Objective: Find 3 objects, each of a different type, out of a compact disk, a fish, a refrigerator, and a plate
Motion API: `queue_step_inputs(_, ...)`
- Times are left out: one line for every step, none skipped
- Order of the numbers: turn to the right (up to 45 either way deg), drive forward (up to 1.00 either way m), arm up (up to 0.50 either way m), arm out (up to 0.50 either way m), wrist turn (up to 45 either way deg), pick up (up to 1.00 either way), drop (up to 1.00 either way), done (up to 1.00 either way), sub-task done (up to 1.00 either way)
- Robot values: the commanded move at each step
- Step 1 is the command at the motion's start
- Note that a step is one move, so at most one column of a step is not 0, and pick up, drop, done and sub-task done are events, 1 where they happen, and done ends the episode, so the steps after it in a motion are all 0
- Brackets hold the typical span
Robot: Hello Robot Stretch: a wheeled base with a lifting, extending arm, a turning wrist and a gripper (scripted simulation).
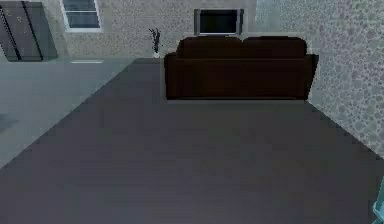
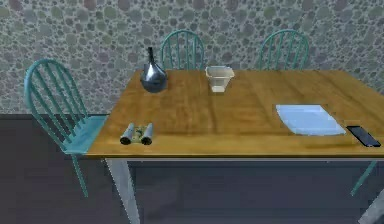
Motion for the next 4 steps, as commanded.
queue_step_inputs(-45.0, 0.00, 0.00, 0.00, 0.0, 0.00, 0.00, 0.00, 0.00)
queue_step_inputs(-45.0, 0.00, 0.00, 0.00, 0.0, 0.00, 0.00, 0.00, 0.00)
queue_step_inputs(-45.0, 0.00, 0.00, 0.00, 0.0, 0.00, 0.00, 0.00, 0.00)
queue_step_inputs(-45.0, 0.00, 0.00, 0.00, 0.0, 0.00, 0.00, 0.00, 0.00)
